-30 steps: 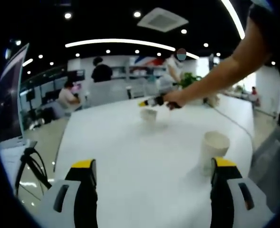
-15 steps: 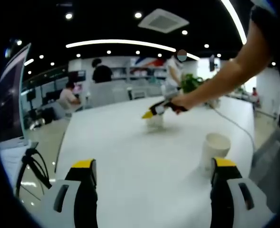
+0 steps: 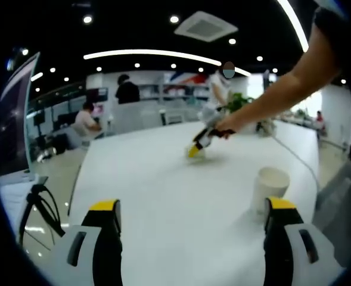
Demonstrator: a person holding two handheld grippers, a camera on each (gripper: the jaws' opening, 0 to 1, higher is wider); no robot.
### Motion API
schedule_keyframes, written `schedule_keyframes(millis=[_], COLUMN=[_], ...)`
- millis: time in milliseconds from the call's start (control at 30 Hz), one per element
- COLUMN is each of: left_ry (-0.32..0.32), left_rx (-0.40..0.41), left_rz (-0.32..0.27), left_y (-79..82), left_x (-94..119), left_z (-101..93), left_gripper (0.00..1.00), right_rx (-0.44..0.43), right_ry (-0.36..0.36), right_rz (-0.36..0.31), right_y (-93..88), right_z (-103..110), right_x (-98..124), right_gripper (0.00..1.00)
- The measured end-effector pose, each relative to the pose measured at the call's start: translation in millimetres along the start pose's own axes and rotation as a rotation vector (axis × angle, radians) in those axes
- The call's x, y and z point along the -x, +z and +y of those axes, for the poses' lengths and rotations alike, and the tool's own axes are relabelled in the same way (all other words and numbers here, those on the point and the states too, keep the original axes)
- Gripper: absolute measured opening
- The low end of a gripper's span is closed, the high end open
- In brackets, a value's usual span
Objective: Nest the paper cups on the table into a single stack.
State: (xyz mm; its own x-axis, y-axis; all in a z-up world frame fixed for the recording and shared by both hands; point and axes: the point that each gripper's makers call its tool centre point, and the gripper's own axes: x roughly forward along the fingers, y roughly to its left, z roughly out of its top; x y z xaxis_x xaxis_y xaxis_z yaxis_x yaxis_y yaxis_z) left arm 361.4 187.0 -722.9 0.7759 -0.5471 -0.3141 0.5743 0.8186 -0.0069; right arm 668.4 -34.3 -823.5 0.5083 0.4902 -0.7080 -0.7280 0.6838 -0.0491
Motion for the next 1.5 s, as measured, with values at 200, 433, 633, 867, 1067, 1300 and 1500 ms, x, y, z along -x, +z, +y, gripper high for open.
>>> schedule_keyframes(millis=[200,433,633,867,1067,1300,1500], left_ry=[0.000,0.004,0.000,-0.001,-0.002,-0.006,-0.016], left_rx=[-0.001,0.005,0.008,0.007,0.009,0.009,0.003], left_rz=[0.001,-0.002,-0.005,-0.009,-0.011,-0.021,-0.028], left_y=[0.2,1.6,2.2,4.2,5.1,8.5,13.9], left_x=[1,1,-1,-3,-3,-5,-8], left_z=[0.0,0.6,-1.8,-2.0,-2.4,-4.6,-8.3], left_gripper=[0.99,0.99,0.99,0.99,0.99,0.99,0.99], right_rx=[-0.016,-0.029,-0.051,-0.085,-0.154,-0.141,-0.133], right_ry=[-0.023,-0.028,-0.036,-0.044,-0.012,-0.022,-0.041], right_rz=[0.021,0.047,0.060,0.062,0.064,-0.017,-0.112], right_y=[-9.4,-21.8,-29.2,-24.4,-20.3,9.1,37.1], right_z=[-8,-10,-11,-17,-8,-9,-13], right_x=[1,4,5,6,13,28,38], right_gripper=[0.66,0.59,0.55,0.48,0.47,0.47,0.46])
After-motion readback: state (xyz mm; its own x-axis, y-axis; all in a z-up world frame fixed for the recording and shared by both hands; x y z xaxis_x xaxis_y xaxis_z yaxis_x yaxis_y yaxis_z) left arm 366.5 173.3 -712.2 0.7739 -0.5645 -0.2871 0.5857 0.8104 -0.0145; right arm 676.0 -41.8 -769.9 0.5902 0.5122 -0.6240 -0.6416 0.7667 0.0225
